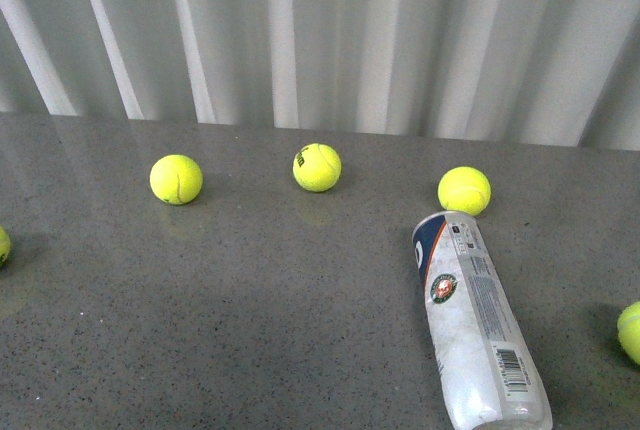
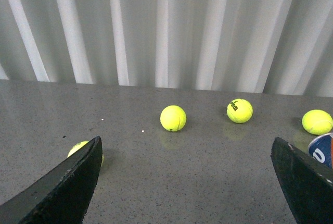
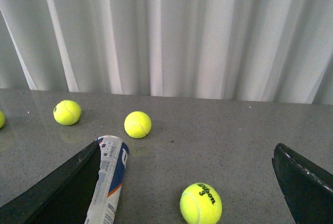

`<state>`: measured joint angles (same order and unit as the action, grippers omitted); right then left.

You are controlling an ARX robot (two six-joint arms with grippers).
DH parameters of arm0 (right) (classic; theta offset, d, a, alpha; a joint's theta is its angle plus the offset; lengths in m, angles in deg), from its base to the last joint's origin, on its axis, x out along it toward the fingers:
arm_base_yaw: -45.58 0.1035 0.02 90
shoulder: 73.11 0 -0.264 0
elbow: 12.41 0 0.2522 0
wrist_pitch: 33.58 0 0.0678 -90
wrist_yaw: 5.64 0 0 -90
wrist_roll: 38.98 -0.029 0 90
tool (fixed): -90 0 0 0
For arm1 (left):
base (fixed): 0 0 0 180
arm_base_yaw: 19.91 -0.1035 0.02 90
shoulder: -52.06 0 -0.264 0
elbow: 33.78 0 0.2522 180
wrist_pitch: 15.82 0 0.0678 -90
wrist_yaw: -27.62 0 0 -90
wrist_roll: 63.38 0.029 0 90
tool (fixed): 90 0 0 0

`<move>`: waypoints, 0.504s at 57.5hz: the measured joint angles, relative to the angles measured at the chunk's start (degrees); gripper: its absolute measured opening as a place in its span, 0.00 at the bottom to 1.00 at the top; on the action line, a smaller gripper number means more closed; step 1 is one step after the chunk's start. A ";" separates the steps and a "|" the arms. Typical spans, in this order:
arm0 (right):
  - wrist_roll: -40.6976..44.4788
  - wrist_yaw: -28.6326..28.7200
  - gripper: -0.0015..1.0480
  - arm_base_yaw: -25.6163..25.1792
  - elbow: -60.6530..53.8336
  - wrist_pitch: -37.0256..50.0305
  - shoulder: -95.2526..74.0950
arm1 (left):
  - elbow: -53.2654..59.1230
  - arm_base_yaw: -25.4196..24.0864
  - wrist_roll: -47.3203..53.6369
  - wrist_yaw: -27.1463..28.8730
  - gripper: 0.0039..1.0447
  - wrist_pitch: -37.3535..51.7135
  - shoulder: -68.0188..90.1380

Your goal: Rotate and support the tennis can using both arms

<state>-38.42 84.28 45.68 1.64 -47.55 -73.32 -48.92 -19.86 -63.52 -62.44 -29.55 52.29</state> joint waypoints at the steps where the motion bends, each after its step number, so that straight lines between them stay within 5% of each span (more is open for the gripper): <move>1: 0.00 0.00 0.93 0.00 0.00 0.00 0.00 | 0.00 0.00 0.00 0.00 0.94 0.00 0.00; 29: 0.00 0.00 0.93 0.00 0.00 0.00 0.00 | 0.00 0.00 0.00 0.00 0.94 0.00 0.00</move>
<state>-38.42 84.28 45.68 1.64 -47.55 -73.32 -48.92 -19.86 -63.52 -62.44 -29.55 52.29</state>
